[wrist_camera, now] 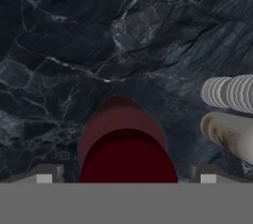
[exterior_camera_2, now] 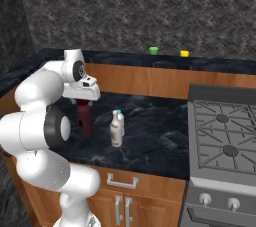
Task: Place the drinks on the dining counter in a tight cluster.
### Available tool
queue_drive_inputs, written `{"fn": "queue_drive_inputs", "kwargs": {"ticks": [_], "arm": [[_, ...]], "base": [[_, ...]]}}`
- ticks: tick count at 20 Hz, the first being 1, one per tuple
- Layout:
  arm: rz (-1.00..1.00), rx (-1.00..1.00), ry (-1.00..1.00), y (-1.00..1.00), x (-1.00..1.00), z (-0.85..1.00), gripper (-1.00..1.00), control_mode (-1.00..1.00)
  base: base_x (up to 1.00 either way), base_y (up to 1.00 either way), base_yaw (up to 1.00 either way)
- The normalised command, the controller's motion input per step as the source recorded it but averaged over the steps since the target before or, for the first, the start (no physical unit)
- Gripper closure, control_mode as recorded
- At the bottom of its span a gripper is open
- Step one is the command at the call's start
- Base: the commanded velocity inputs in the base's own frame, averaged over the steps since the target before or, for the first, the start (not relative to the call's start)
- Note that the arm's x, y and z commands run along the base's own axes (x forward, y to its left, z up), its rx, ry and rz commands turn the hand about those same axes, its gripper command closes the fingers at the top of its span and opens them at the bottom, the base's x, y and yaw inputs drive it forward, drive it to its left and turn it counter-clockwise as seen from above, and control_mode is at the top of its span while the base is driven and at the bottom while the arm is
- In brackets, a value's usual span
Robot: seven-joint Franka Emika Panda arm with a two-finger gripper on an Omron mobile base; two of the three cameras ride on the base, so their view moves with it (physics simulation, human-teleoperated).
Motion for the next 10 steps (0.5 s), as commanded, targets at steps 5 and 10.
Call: {"fn": "queue_drive_inputs", "kwargs": {"ticks": [5, 10], "arm": [[0.00, 0.00, 0.00, 0.02, 0.00, -0.10, 1.00, -1.00], [0.00, -0.02, 0.00, 0.01, 0.00, -0.10, 1.00, -1.00]], "base": [[0.00, 0.00, 0.00], [0.00, 0.00, 0.00]]}}
